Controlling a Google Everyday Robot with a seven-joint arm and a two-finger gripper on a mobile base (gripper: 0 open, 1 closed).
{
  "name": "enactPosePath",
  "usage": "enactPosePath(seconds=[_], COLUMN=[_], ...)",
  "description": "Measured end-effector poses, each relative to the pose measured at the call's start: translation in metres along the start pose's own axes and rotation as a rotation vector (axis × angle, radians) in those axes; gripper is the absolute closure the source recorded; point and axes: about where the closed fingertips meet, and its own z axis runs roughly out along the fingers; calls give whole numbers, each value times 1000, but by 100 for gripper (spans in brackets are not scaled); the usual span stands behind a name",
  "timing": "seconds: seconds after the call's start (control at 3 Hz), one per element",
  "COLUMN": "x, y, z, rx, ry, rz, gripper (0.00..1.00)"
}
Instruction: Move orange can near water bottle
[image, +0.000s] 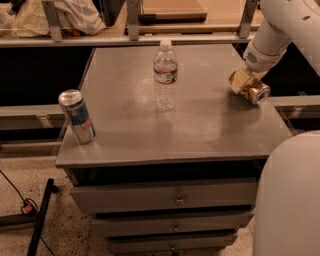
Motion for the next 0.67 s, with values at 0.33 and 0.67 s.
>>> enactPosePath(seconds=[0.33, 0.67], x=[-9, -20], y=[17, 44], z=[-14, -25], rx=[-17, -46], ry=[-25, -60], rz=[-144, -276], gripper=[100, 100])
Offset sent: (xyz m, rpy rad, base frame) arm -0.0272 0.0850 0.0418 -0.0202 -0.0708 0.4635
